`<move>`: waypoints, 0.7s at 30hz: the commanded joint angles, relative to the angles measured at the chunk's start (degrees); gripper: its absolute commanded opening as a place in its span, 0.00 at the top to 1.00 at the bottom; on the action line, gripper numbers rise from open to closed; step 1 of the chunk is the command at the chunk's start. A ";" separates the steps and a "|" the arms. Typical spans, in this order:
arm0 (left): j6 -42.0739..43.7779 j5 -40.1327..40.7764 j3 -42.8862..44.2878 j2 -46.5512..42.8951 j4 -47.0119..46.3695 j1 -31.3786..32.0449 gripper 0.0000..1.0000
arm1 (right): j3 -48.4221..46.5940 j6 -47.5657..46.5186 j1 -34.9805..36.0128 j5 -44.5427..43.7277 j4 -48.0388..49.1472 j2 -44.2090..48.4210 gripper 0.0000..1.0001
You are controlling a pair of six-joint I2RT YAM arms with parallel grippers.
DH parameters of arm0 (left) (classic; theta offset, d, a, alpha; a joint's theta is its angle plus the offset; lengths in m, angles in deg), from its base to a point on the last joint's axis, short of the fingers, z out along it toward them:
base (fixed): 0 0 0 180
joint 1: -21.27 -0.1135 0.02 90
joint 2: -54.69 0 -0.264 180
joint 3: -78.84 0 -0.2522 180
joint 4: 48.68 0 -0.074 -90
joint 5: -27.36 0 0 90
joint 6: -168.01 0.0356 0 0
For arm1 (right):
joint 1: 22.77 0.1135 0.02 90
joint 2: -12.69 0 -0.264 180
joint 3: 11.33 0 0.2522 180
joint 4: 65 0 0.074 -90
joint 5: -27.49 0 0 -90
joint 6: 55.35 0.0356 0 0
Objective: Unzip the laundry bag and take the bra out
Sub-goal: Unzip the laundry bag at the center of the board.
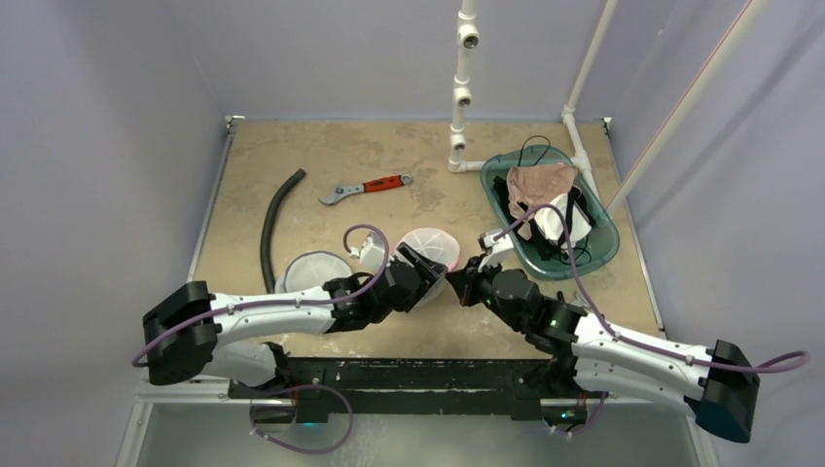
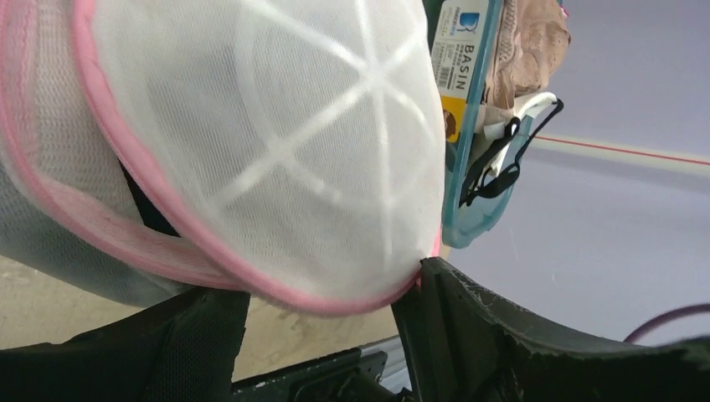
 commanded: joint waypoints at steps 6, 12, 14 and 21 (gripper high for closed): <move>1.38 -2.55 -0.71 1.52 -5.52 -5.71 0.60 | 0.70 -4.27 0.28 5.02 4.62 2.25 1.00; 7.69 -2.89 1.32 -1.21 -4.35 -6.87 1.00 | -1.97 -5.18 0.35 5.76 3.15 2.31 1.00; 11.00 -3.79 2.34 -2.53 -4.08 -7.85 1.00 | -3.48 -4.99 0.33 5.42 2.14 2.09 1.00; 21.27 -11.12 4.34 -7.63 -1.40 -14.61 1.00 | -6.69 -1.74 0.33 3.77 -2.42 -0.35 1.00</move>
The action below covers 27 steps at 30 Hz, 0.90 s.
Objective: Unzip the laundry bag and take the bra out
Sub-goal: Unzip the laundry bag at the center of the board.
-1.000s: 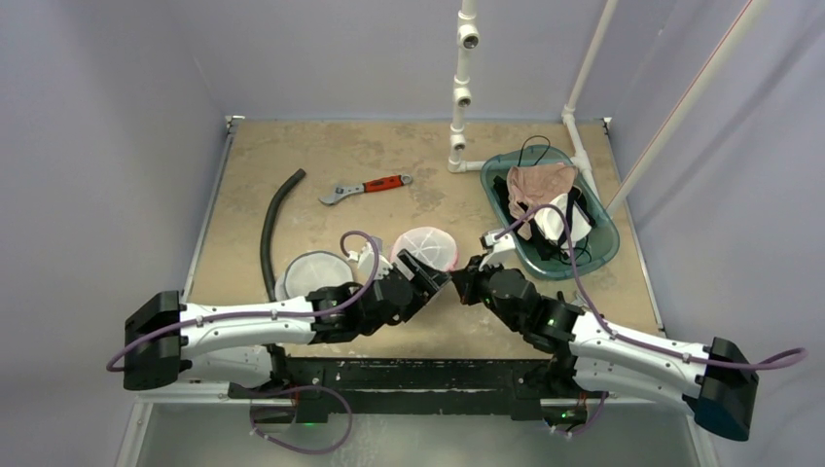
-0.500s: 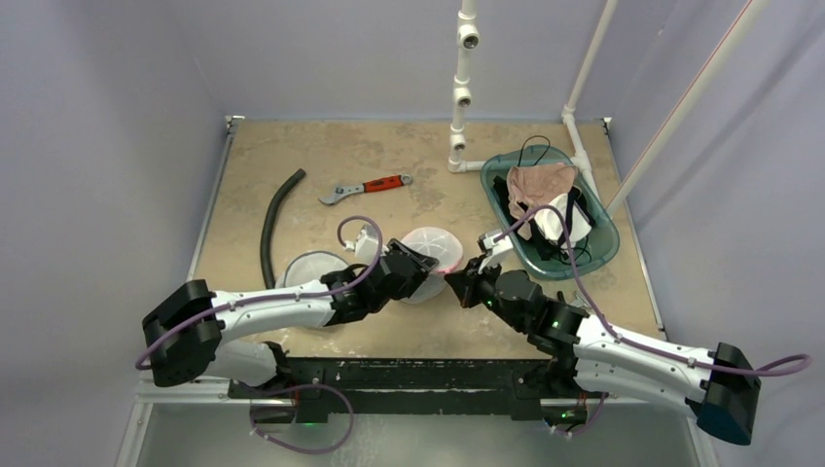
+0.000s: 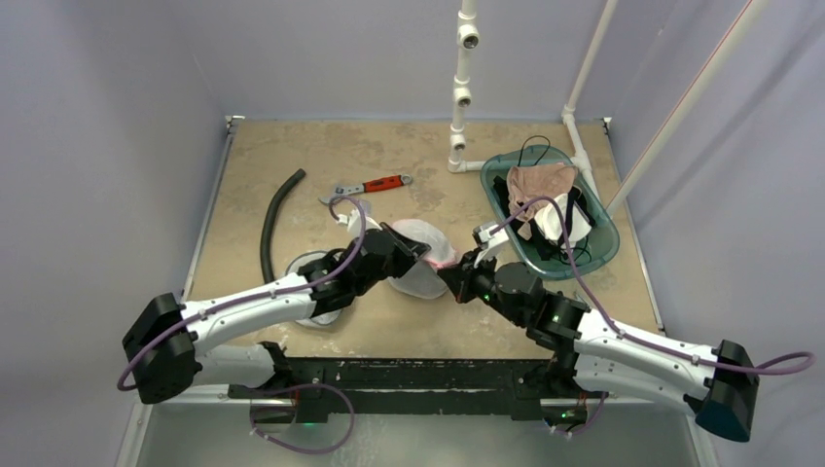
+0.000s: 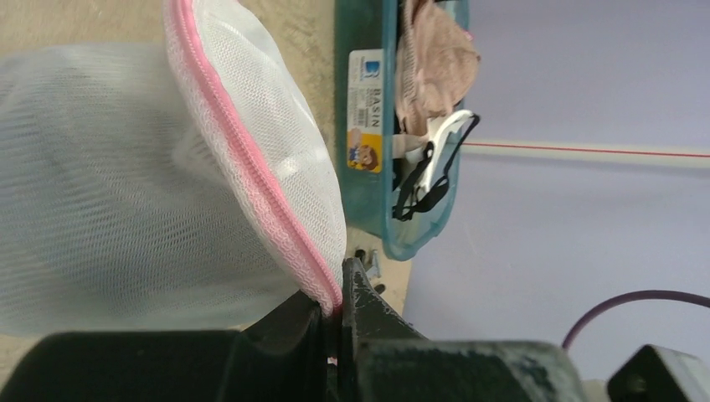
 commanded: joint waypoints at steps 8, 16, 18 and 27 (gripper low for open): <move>14.51 -14.26 3.84 -6.06 2.63 -10.56 1.00 | 0.74 5.11 0.04 -6.56 -2.89 -1.16 1.00; 20.00 -21.19 3.11 -6.07 2.74 -13.24 1.00 | 2.18 9.30 -1.42 -11.59 -3.07 -3.25 1.00; 20.79 -22.25 2.38 -6.14 2.40 -13.84 1.00 | 2.54 10.02 -1.78 -11.92 -3.16 -3.64 1.00; 24.80 -25.63 -0.67 -6.07 1.12 -14.67 0.91 | 4.60 8.78 -2.11 -6.65 -1.68 -1.28 0.89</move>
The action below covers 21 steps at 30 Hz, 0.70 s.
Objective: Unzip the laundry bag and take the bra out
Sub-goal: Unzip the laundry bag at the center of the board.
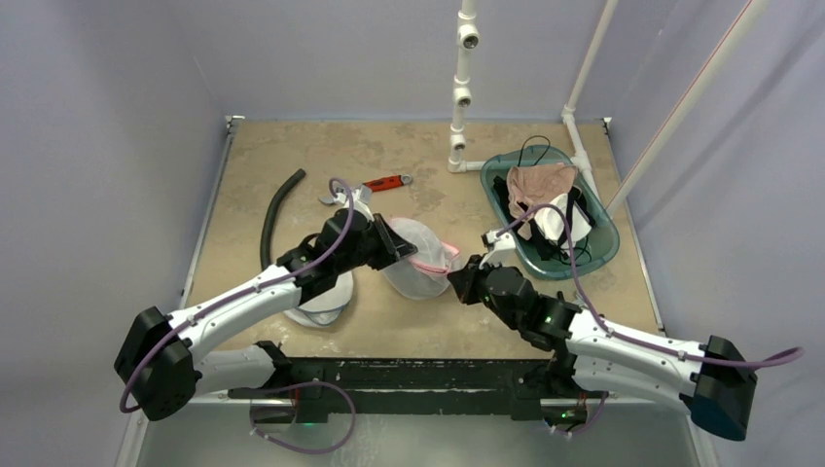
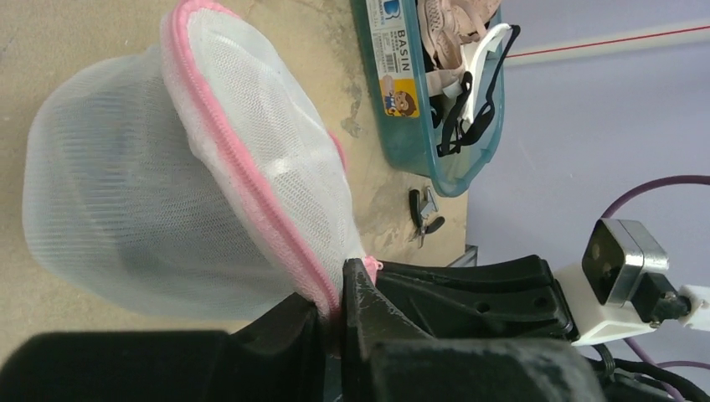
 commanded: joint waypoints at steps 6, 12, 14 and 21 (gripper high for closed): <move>12.97 0.96 3.70 -3.65 8.39 -1.04 0.36 | -0.67 -3.41 -0.60 7.87 -6.84 7.42 0.28; 23.29 15.90 10.61 -9.06 28.20 -1.01 0.30 | -2.76 -1.08 -0.52 8.00 -9.25 9.67 0.25; 23.42 18.16 10.41 -10.70 29.70 -1.04 0.30 | -2.31 -0.87 -0.58 7.90 -7.14 9.44 0.25; 16.70 18.28 4.30 -11.44 21.74 -1.54 0.31 | -2.75 -2.86 -0.52 7.98 1.81 4.57 0.27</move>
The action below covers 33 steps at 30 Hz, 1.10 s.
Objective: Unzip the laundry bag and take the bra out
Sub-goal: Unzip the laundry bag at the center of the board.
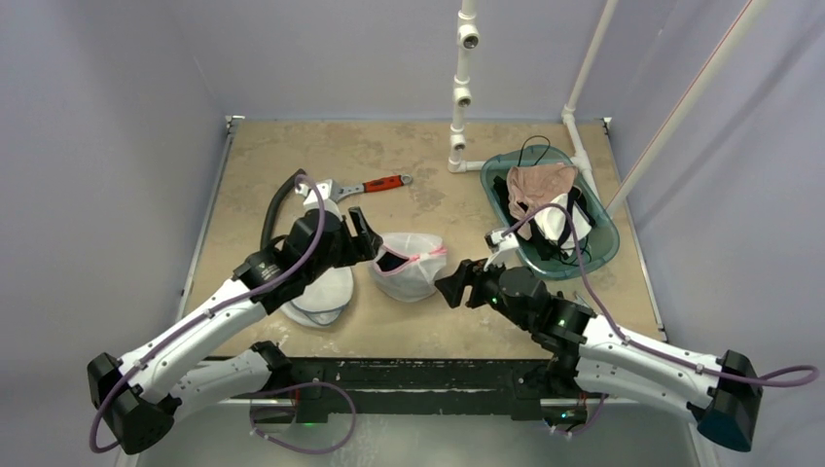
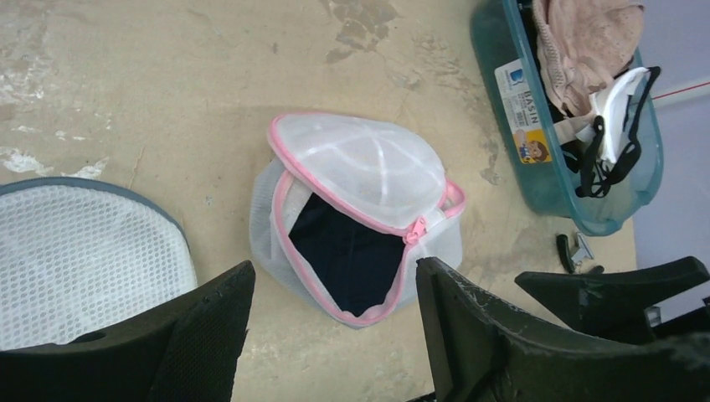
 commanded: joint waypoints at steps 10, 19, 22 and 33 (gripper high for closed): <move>-4.88 -14.23 -12.85 9.32 -23.03 -1.71 0.60 | -8.33 1.94 -12.34 4.22 9.15 -15.10 0.26; -7.65 -13.67 -27.71 9.94 -31.34 -1.59 0.92 | -7.13 6.56 -22.62 23.63 21.55 -26.67 0.23; -7.66 -13.68 -29.03 9.74 -32.58 -1.63 0.94 | -7.97 8.27 -24.89 27.59 25.25 -31.26 0.23; -4.63 -12.62 -28.99 6.60 -33.17 -1.59 0.95 | -14.28 7.50 -25.68 35.30 32.12 -40.60 0.25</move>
